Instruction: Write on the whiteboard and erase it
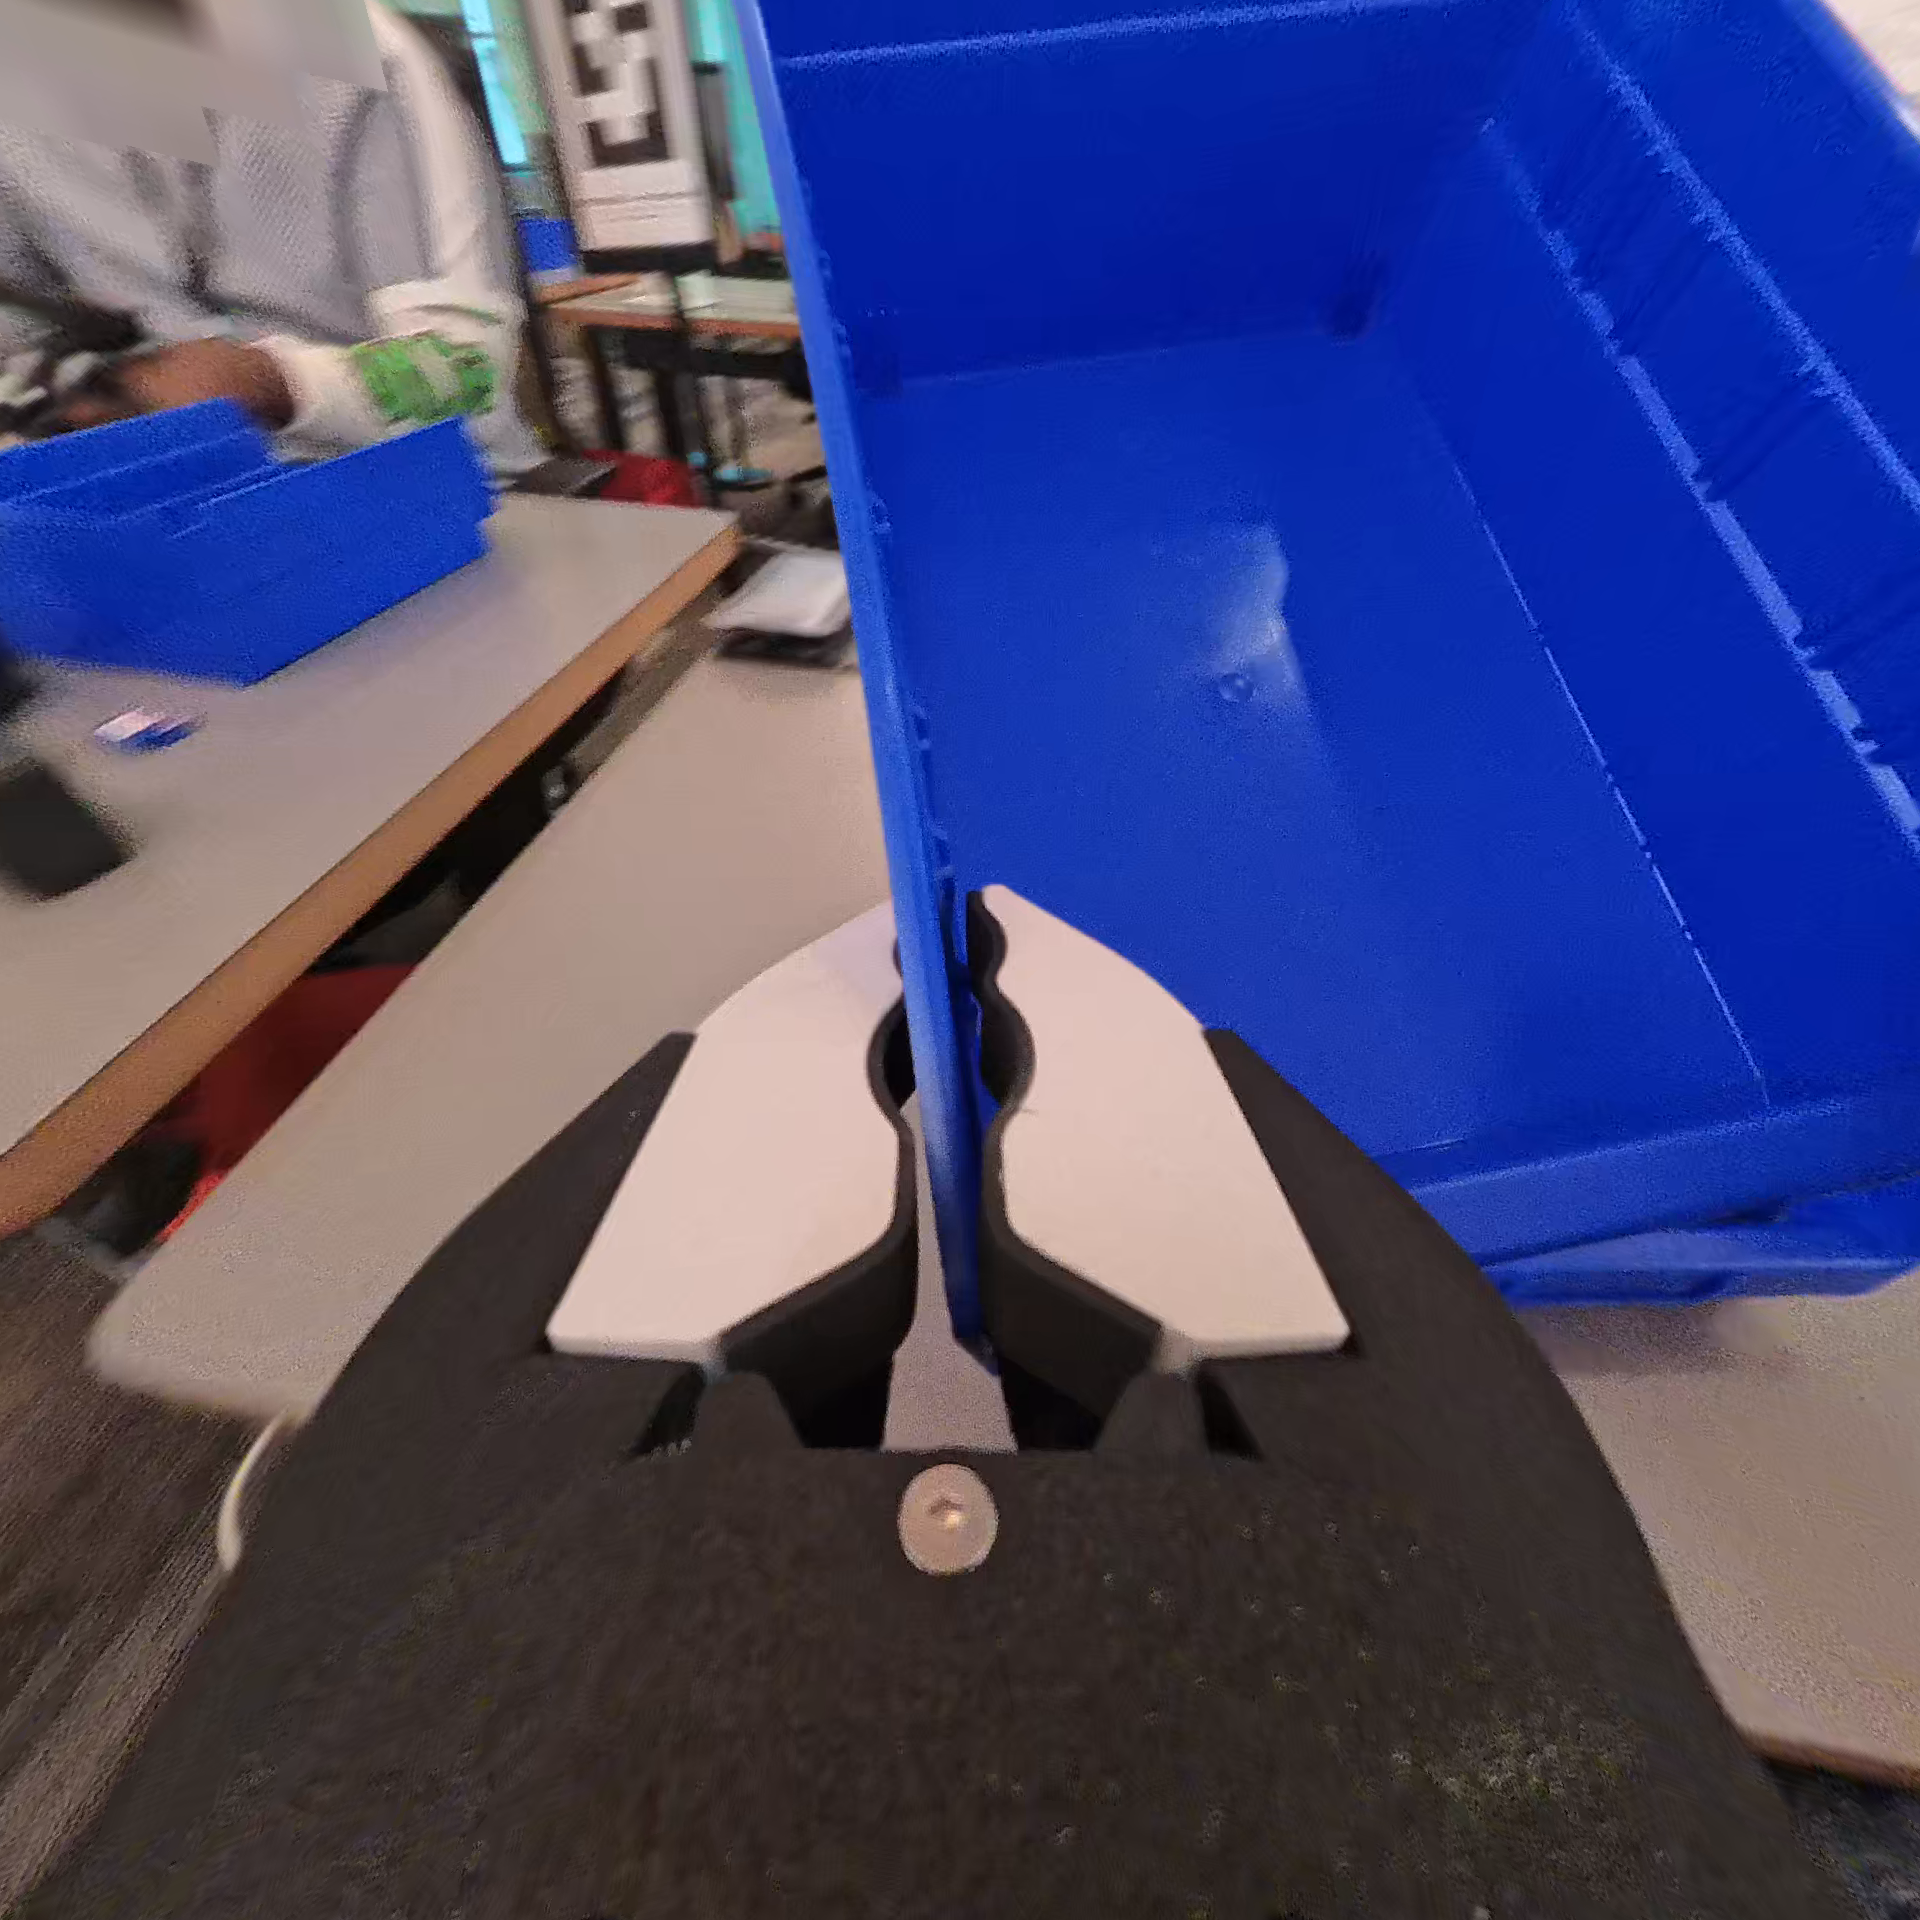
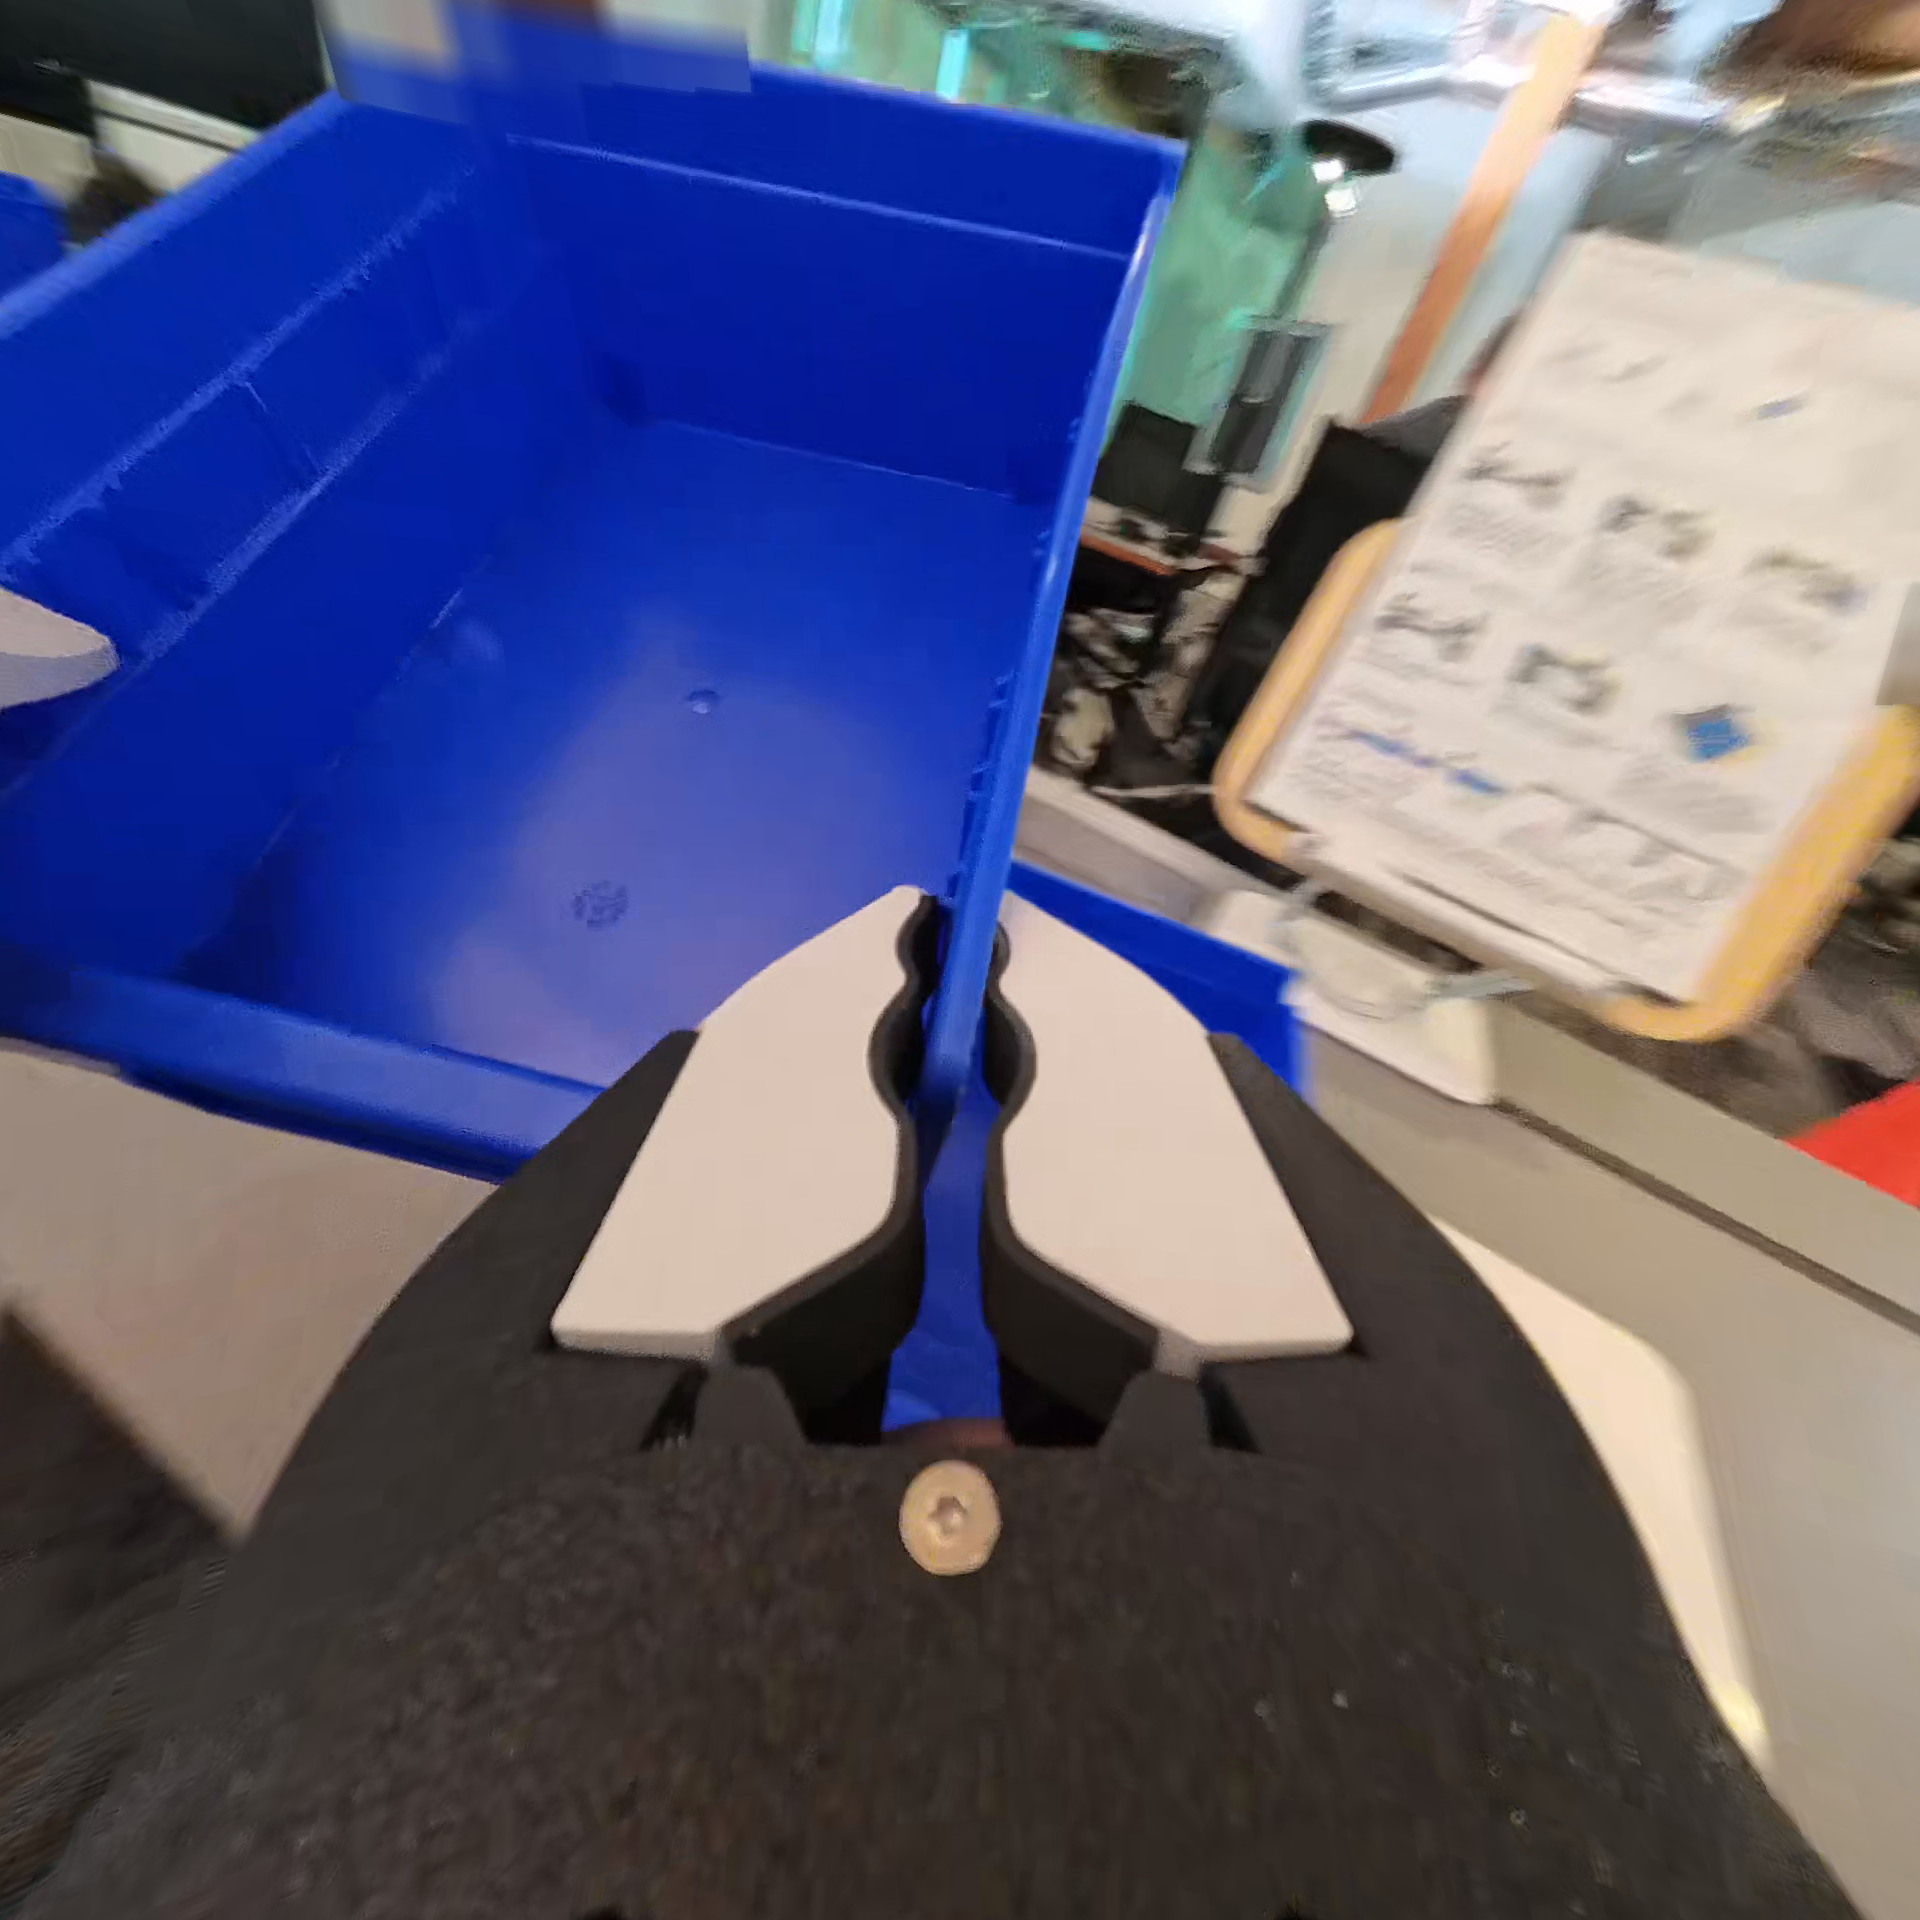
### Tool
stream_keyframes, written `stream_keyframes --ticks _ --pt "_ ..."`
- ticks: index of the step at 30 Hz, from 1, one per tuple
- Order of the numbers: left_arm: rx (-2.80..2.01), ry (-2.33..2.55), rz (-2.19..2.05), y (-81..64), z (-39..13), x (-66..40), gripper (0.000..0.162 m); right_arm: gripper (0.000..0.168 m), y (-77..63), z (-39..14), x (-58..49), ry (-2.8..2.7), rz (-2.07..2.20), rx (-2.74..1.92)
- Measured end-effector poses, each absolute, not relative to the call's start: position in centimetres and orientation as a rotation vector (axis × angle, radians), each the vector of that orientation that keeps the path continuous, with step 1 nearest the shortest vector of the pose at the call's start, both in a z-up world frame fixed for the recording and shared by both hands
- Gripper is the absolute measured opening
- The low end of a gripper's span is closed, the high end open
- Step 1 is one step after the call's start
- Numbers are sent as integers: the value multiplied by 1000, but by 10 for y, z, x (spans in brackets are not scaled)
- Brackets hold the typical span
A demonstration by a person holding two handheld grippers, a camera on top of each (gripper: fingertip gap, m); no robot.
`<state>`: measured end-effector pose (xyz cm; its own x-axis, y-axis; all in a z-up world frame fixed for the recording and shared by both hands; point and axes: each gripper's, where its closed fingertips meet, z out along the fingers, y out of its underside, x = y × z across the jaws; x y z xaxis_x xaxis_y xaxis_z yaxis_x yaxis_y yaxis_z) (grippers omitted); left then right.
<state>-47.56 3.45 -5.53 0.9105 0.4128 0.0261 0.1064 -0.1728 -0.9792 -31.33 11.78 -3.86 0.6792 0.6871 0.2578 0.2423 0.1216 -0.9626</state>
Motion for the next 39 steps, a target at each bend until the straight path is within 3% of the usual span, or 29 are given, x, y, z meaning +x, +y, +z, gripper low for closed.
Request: stream_keyframes --ticks 4,8,12,18,24,30,33,36,39 --pt "-1751 -187 283 138 -10 -380 6 6 204 -11 -211 -657 302 -1532" --pt "-1799 -25 180 237 -15 -256 6 5 276 -12 -79 -527 226 -1627" --pt "-1898 97 66 313 -70 -130 8 5 334 -49 51 -468 90 -1749" --pt "-2093 159 -58 365 -176 7 7 5 382 -145 190 -451 9 -1997" --pt "-2151 198 -55 375 -219 46 11 6 399 -211 231 -367 129 -2102" --pt "-2172 231 -141 369 -221 61 37 6 415 -216 233 -285 232 -2075" --pt "-2170 261 -154 368 -222 63 41 8 417 -215 235 -270 221 -2076" --pt "-2173 281 -225 362 -214 60 44 29 412 -211 234 -319 194 -2069" --pt "-2131 282 -289 346 -180 38 59 40 404 -179 242 -318 109 -1982"
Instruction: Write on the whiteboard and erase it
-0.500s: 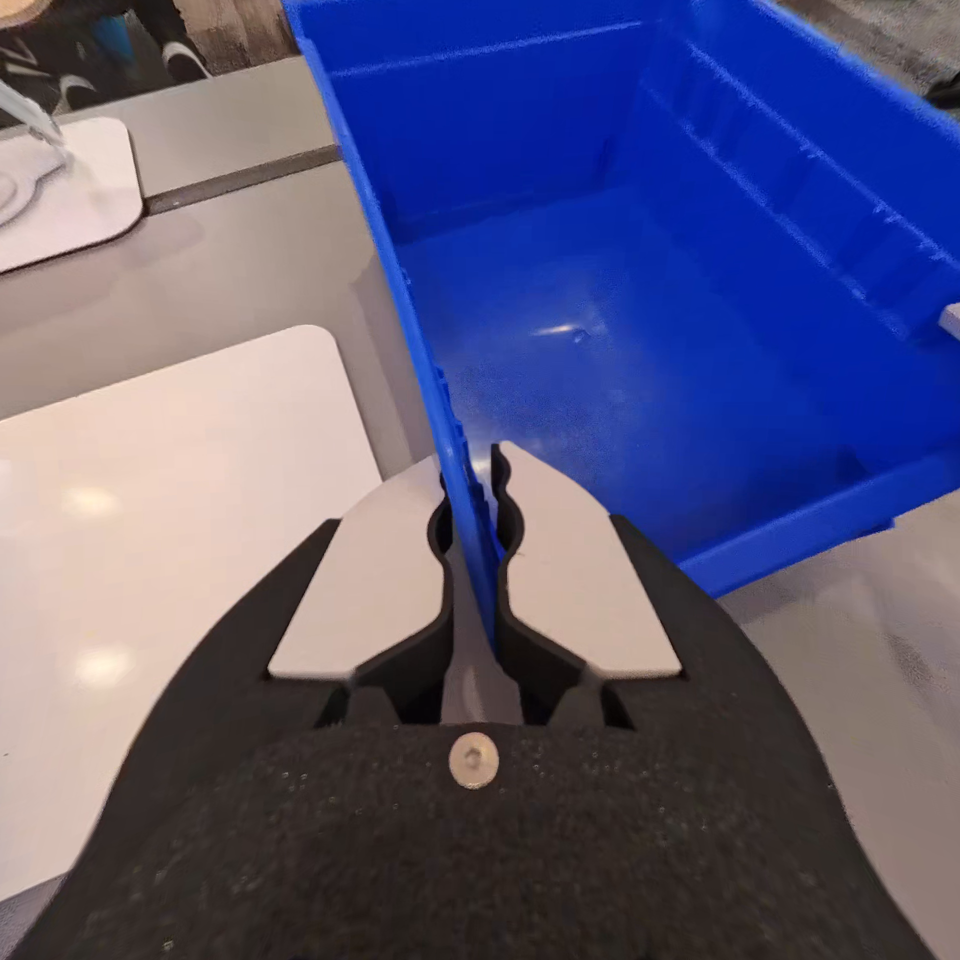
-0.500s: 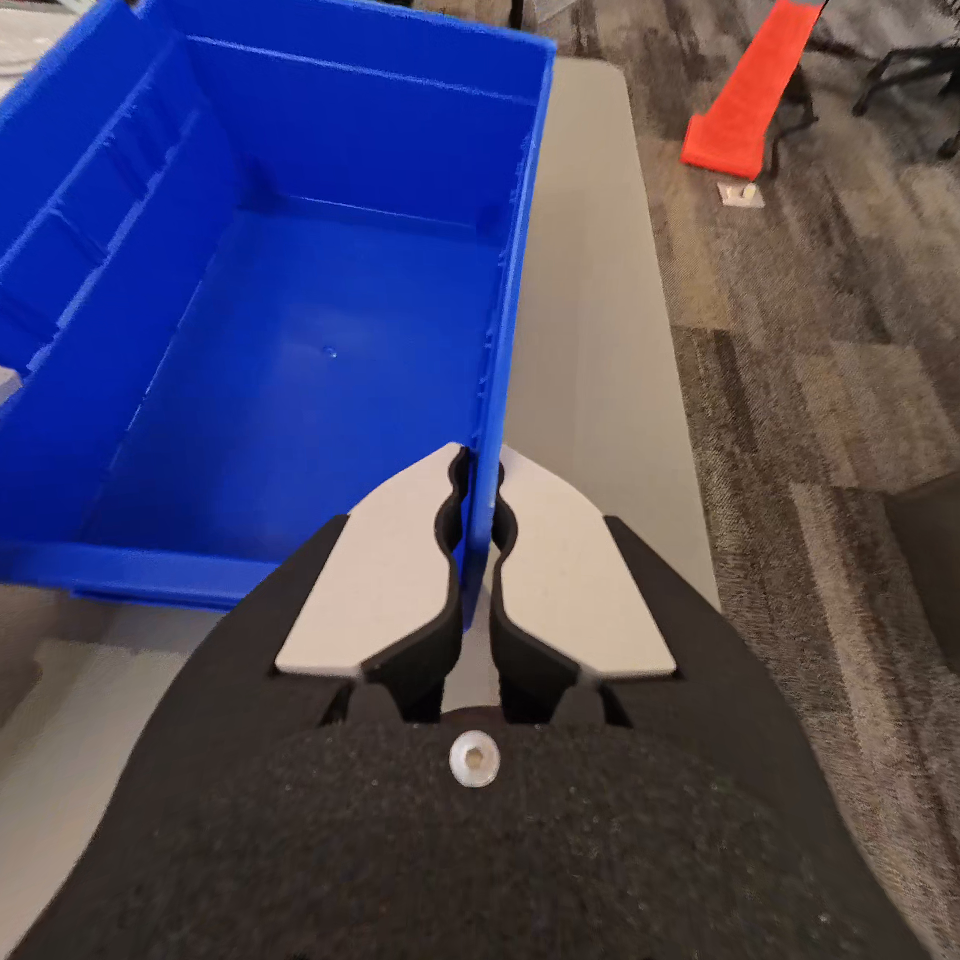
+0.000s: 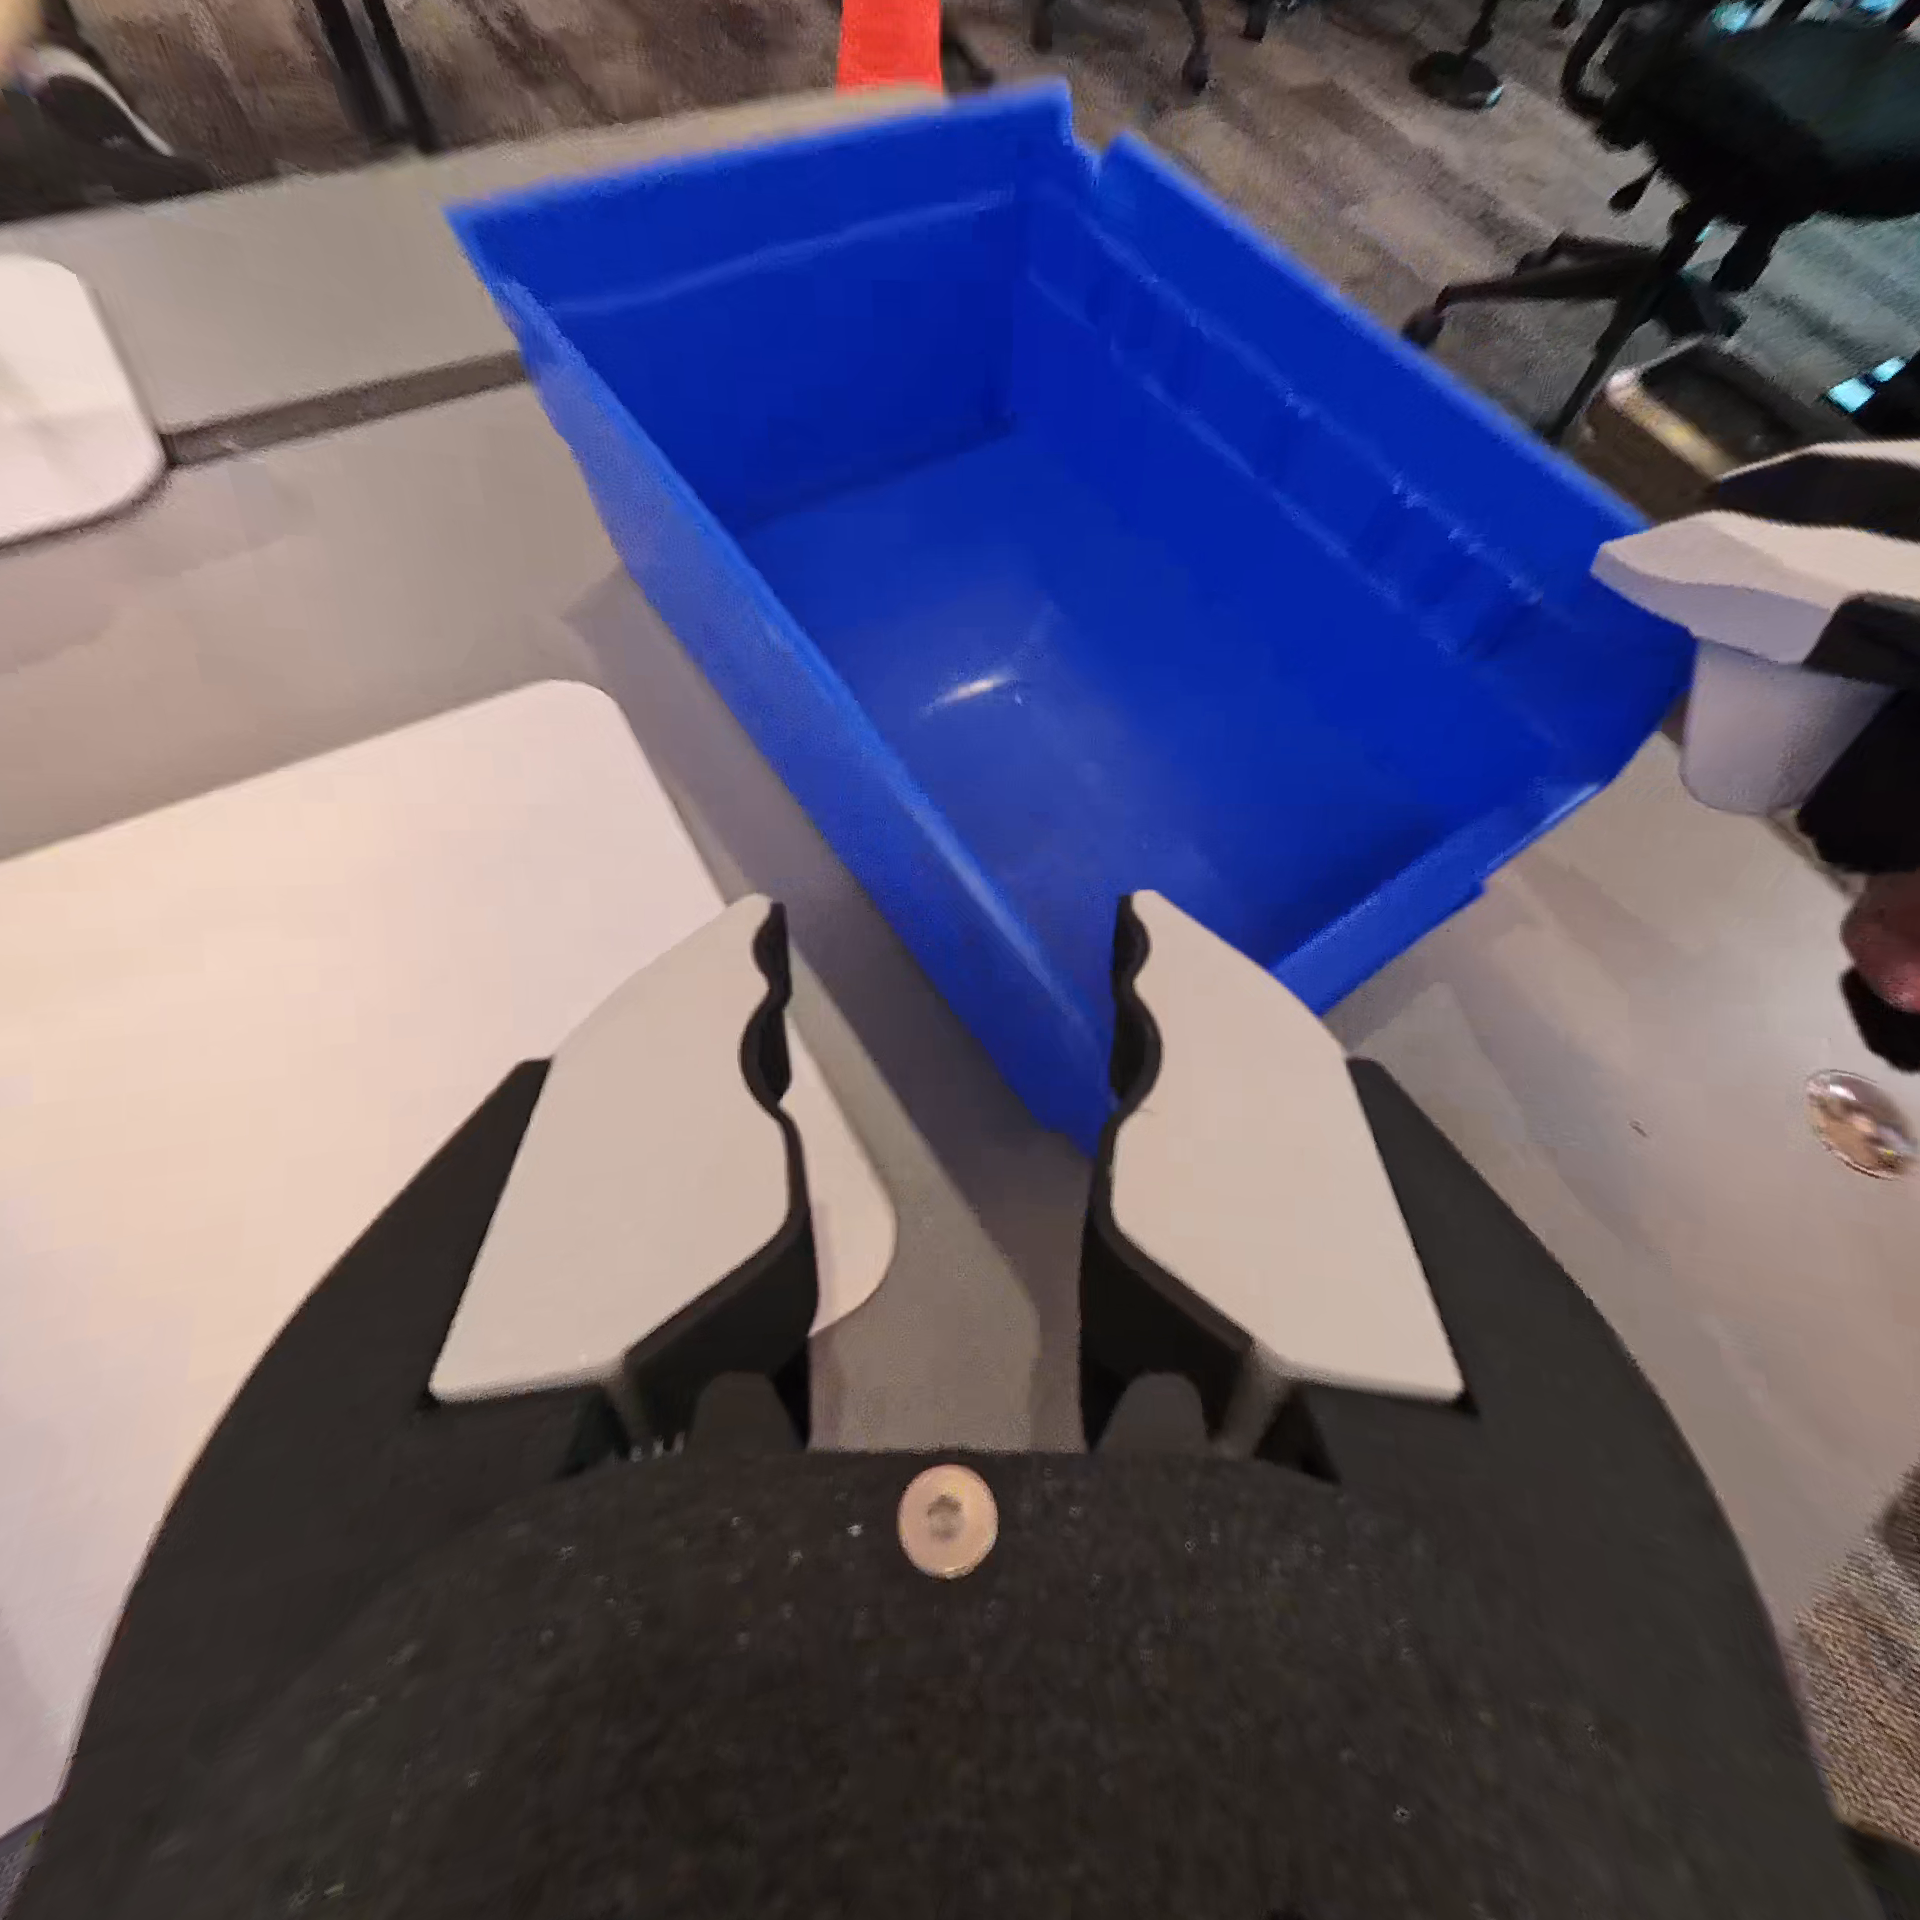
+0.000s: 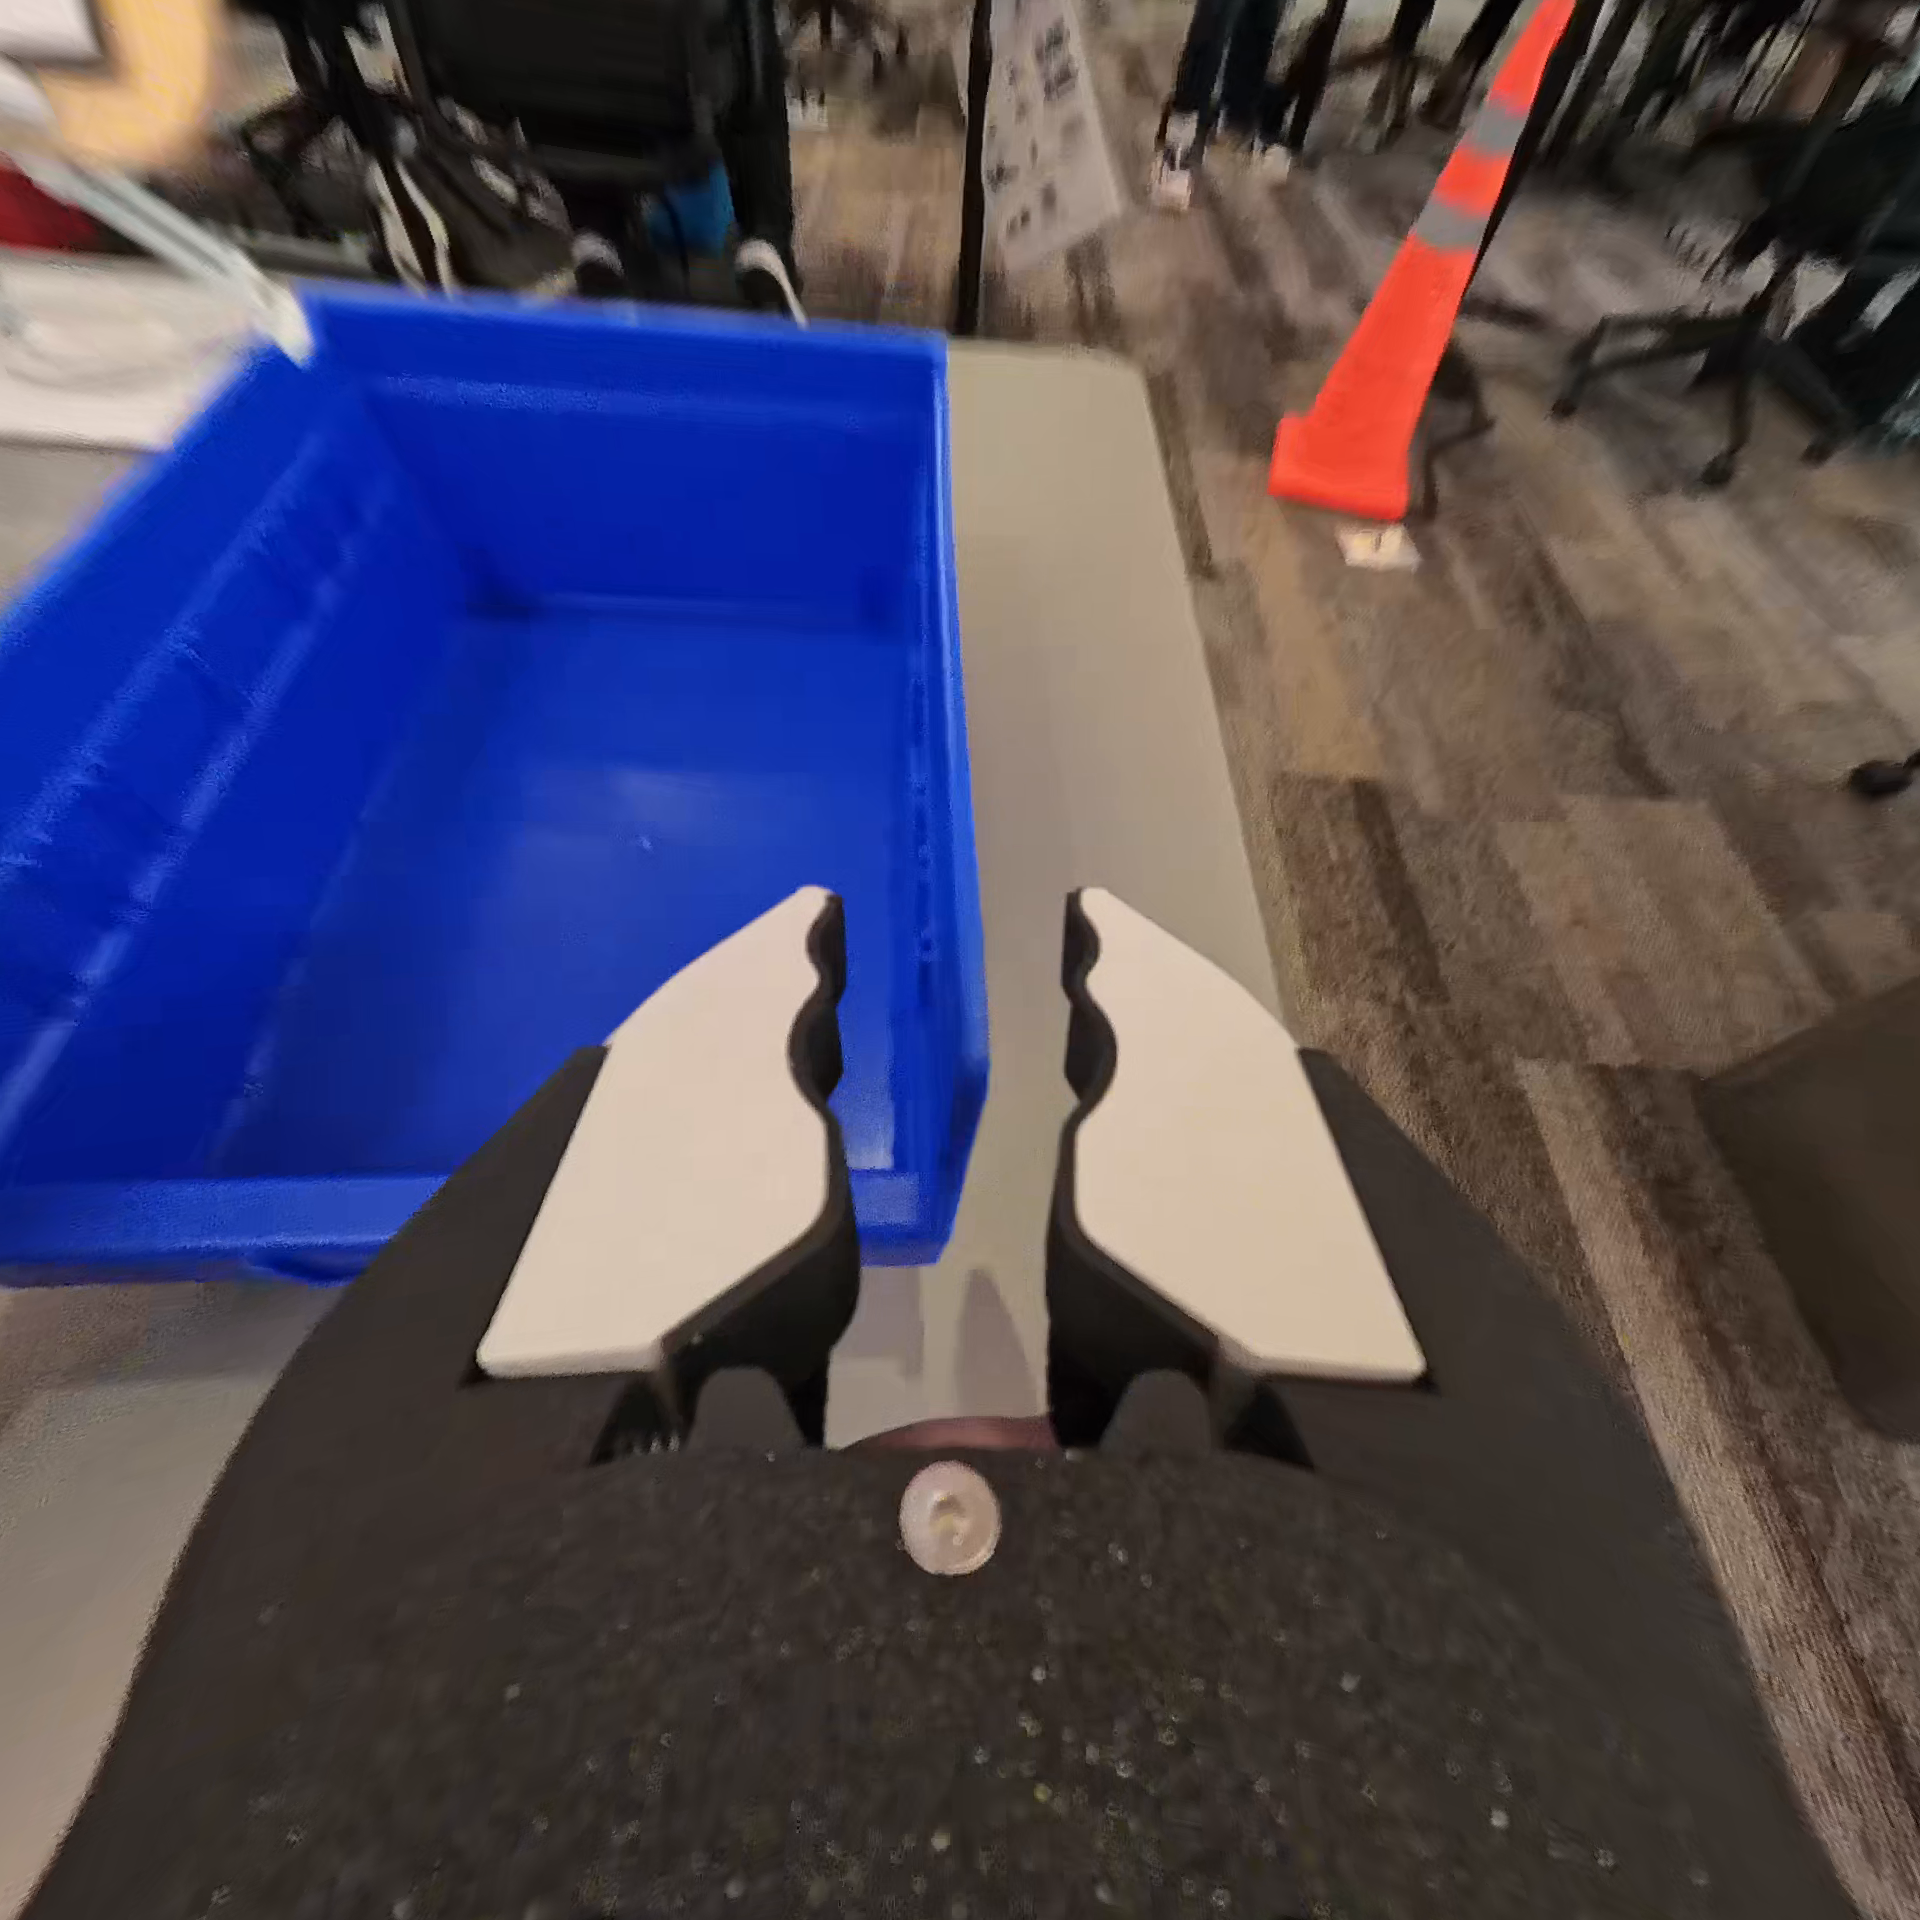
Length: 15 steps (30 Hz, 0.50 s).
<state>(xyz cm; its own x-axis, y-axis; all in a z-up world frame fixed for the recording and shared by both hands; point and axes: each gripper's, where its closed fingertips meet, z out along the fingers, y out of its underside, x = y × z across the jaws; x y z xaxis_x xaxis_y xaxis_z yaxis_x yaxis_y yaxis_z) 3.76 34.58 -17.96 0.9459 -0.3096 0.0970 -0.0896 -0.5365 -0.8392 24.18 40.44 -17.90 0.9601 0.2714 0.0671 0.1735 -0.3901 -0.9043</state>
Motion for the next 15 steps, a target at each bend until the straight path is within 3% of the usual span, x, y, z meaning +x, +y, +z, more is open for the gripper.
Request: stream_keyframes --ticks 5,9,12,15 --pt "-1994 244 -297 300 -95 -69 60 53 369 -78 193 -388 335 -1700" --pt "-2007 160 15 256 -83 -211 62 57 324 -27 98 -568 489 -1536" --pt "-2104 60 264 212 -116 -313 66 64 290 -39 1 -734 590 -1535" --pt "-2214 -100 147 170 -164 -354 67 75 249 -92 -99 -859 772 -1667"
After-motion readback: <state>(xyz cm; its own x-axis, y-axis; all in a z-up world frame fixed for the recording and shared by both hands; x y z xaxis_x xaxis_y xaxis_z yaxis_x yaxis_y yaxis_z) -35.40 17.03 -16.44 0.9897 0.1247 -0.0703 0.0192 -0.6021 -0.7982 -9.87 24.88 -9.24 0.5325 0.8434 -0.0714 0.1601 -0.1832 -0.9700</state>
